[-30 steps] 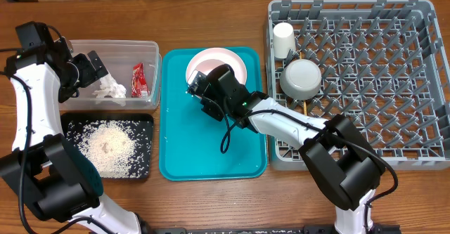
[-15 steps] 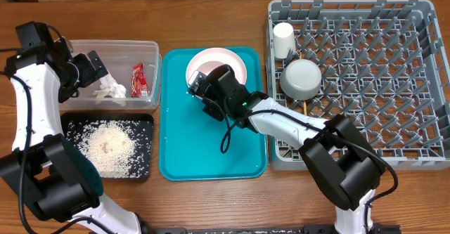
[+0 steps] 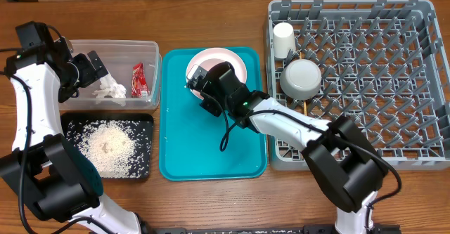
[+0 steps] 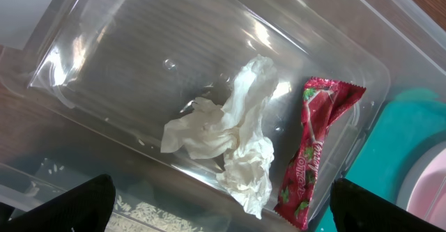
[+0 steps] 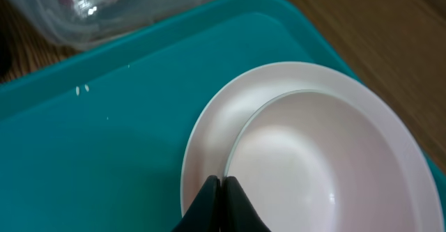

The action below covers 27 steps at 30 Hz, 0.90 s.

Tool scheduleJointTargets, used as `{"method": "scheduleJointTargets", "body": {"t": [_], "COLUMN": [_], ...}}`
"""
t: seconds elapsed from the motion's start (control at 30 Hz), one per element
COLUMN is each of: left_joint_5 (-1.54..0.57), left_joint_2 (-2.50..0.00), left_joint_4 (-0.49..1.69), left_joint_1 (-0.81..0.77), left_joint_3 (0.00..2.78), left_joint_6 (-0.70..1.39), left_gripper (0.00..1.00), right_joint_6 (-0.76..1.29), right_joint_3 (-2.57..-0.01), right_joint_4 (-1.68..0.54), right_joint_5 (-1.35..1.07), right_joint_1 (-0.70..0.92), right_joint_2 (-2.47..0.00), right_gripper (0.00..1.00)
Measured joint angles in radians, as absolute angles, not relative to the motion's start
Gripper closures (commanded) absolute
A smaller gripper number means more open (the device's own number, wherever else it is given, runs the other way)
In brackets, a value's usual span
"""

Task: Sort waste into correct bins and load items into the dishwasher
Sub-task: 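Lift pink item with right gripper and place it in rack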

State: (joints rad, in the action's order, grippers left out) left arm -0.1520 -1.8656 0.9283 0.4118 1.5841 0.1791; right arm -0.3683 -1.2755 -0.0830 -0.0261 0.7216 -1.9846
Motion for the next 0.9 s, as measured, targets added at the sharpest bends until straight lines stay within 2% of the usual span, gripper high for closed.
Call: {"method": "scheduleJointTargets", "body": {"t": [0.3,0.6,0.73,0.9], "left_joint_5": [-0.152,-0.152,-0.152,-0.152], "left_joint_2": [-1.866,-1.866,-1.866,-1.866], "left_joint_4": [0.928,0.928,0.928,0.928], "left_joint_1": [0.412,0.412,0.412,0.412], "left_joint_3": [1.584,1.584,1.584,1.584], "left_joint_6": [0.179,0.179,0.179,0.179], "left_gripper": [0.00,0.00,0.00,0.00], "right_joint_6": [-0.198,0.090,0.243,0.378], "right_joint_3": [-1.278,-1.281,-1.282,-1.287], "right_joint_4": [-0.232,-0.469,-0.574,-0.718], "right_joint_5": [-0.028,-0.155,-0.239,-0.410], "right_joint_1": [0.722,0.693,0.603,0.396], "right_joint_2": [-1.777,-1.566,-1.452,-1.345], "right_gripper": [0.96,0.96,0.96,0.96]}}
